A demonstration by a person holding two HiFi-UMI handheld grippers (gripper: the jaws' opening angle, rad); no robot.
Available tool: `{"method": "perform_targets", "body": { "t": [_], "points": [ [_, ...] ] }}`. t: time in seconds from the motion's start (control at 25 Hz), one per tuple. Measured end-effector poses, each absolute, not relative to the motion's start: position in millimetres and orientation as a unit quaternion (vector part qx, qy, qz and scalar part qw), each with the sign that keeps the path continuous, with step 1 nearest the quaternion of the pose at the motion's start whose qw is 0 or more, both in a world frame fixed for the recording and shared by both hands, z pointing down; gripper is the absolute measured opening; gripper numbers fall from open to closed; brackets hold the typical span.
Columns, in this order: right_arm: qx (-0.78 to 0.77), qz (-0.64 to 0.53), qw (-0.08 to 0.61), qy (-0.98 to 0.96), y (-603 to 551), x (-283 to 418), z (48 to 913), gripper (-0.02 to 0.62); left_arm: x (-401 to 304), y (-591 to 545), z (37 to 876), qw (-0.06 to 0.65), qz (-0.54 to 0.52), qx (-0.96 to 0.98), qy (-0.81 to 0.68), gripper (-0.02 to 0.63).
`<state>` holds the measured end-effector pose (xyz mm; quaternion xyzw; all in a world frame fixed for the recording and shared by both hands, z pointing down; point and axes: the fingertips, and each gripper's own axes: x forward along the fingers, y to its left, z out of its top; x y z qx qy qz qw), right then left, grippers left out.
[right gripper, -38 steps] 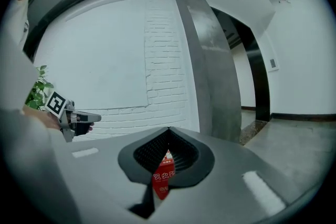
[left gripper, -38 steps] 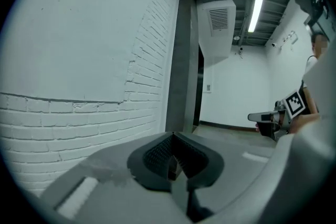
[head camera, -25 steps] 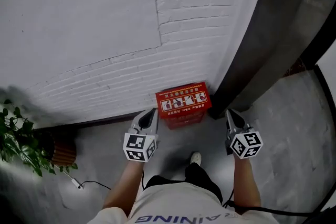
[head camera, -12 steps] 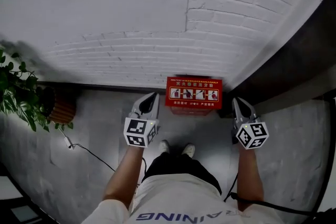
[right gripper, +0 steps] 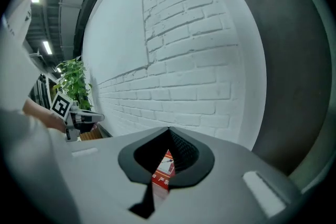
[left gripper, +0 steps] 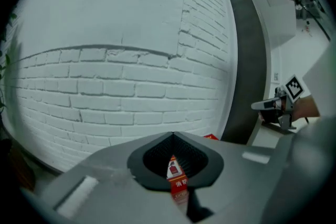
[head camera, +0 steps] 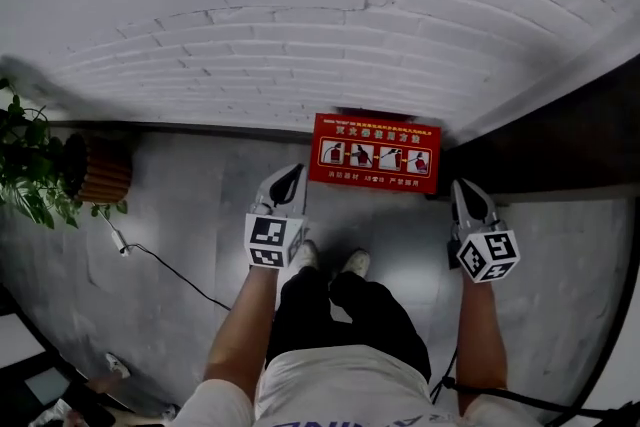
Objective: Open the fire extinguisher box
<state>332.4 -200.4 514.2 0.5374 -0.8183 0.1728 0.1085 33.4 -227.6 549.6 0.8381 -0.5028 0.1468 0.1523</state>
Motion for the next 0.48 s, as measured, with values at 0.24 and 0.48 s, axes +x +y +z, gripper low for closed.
{"method": "perform_targets", "body": {
  "t": [0.24,0.48],
  "points": [
    [0.534,0.218,0.124,-0.808,-190.6,333.2,622.8,0.003,46.1,-221.8,656.8,0.146,0.186,0.84,-0.487,0.003],
    [0.527,0.247,0.118,-0.805,-176.8,318.4,685.7,0.003,35.5,-215.0,732.6,0.159,0.203,0.835,-0.486,0.003]
  ]
}}
